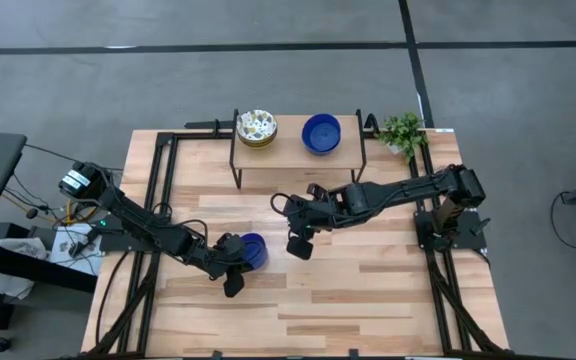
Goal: Pick & Place Mini bowls
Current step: Stack the blue bowl on top of the blue bowl on the shelf
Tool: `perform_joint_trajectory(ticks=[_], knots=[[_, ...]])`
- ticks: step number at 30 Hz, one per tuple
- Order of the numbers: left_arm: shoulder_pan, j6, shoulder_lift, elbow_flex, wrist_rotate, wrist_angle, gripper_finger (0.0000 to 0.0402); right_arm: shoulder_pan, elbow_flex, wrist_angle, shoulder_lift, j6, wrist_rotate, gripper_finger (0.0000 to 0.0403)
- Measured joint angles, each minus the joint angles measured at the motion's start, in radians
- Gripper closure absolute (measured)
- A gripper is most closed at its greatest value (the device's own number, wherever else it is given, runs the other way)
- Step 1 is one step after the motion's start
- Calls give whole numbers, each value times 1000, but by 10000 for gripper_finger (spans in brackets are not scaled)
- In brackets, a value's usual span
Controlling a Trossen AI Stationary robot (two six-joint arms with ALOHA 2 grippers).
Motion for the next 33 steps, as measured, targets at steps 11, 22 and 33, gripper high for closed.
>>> perform_joint_trajectory(ticks=[11,22,33], knots=[[0,1,0,0,0,1,392,0,0,0,0,0,-15,336],[0,0,0,-2,7,21,350,0,0,0,0,0,-15,336],[0,0,0,-2,2,26,316,0,0,0,0,0,-15,336]])
